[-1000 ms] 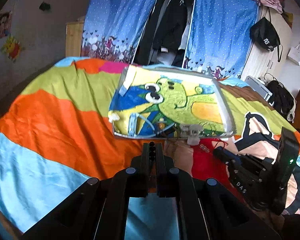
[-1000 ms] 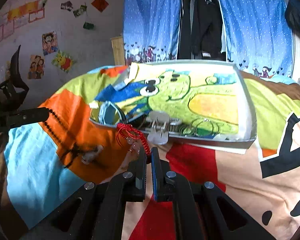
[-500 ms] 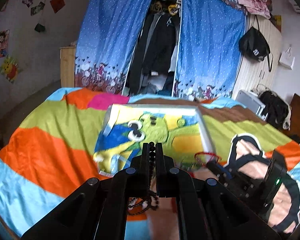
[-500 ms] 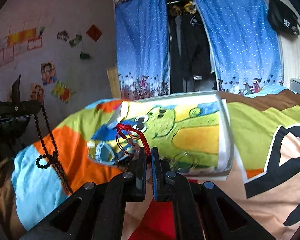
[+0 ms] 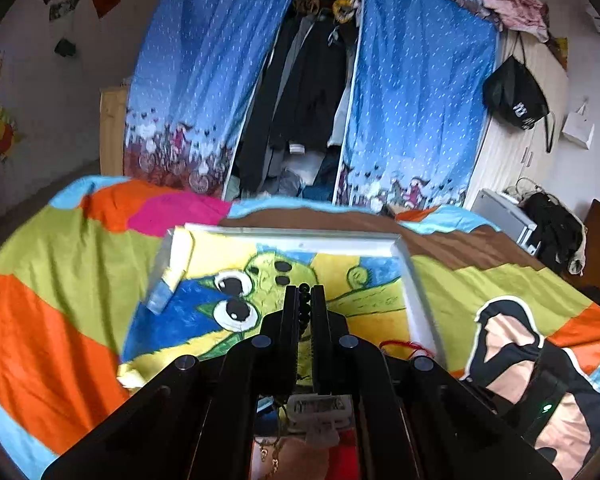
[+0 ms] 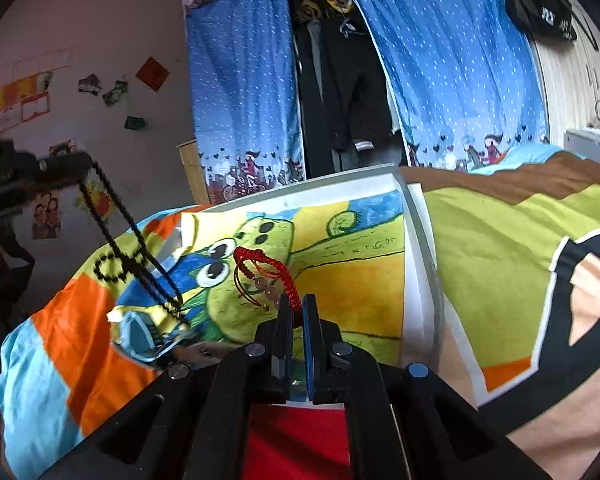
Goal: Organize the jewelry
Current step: 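Carry the red bracelet with the right tool into the tray and release, then lift both tools back from the tray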
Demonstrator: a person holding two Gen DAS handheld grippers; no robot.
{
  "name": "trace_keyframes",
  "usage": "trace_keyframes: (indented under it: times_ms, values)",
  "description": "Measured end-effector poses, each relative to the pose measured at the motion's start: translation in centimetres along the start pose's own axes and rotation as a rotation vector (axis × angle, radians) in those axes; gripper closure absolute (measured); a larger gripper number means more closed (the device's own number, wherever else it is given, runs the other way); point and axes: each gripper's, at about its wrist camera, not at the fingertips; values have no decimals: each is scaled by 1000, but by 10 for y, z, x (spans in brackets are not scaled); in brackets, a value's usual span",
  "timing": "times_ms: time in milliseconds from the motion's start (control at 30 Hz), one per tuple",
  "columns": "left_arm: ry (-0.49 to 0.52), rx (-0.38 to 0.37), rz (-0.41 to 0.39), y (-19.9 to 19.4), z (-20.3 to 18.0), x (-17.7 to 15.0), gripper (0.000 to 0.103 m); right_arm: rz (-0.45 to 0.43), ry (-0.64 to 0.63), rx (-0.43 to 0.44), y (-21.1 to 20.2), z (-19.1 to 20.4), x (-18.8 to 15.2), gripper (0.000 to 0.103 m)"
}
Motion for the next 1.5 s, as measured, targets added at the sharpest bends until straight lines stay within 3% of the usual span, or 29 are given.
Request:
trace_keyframes:
  times_ms: [367,500,700,733,767,800,833,867,900,1067,1200,1300,1500]
  values:
    - [-49,41,126,58,30,-28,100,131,98,-17,36,-30,-9,97]
    - [-85,88,197,69,39,-40,100,135,81,-32,35,-28,-10,97]
    - [-112,138,236,69,47,-48,97,139,75,-41,34,-27,-10,97]
    - [-111,153,242,69,47,-48,94,139,76,-44,34,-27,-10,96]
    - [-112,167,246,69,47,-49,83,140,76,-48,33,-27,-10,94]
    - [-116,174,247,68,47,-49,69,139,76,-50,33,-27,-9,87]
    - [-129,177,240,66,49,-49,64,134,76,-51,31,-27,-8,83]
    - [-138,180,233,64,49,-48,56,126,77,-51,30,-27,-7,73]
    - [-143,186,228,62,49,-48,52,120,78,-52,28,-27,-6,65]
    - [-144,225,190,42,42,-42,40,94,80,-53,20,-28,0,61]
    - [-129,244,117,12,33,-37,16,44,83,-62,4,-26,8,37]
    - [-126,255,60,-12,24,-35,6,-10,71,-56,-15,-20,16,28]
    - [-103,307,-20,-60,9,-33,2,-116,5,-48,-55,-2,25,9]
Point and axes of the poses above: each gripper's, at about its wrist camera, not at the fingertips, and y roughly the way its jaws point, z to its left, x to its top, and after that the axes turned 7 degrees about z, right-handed
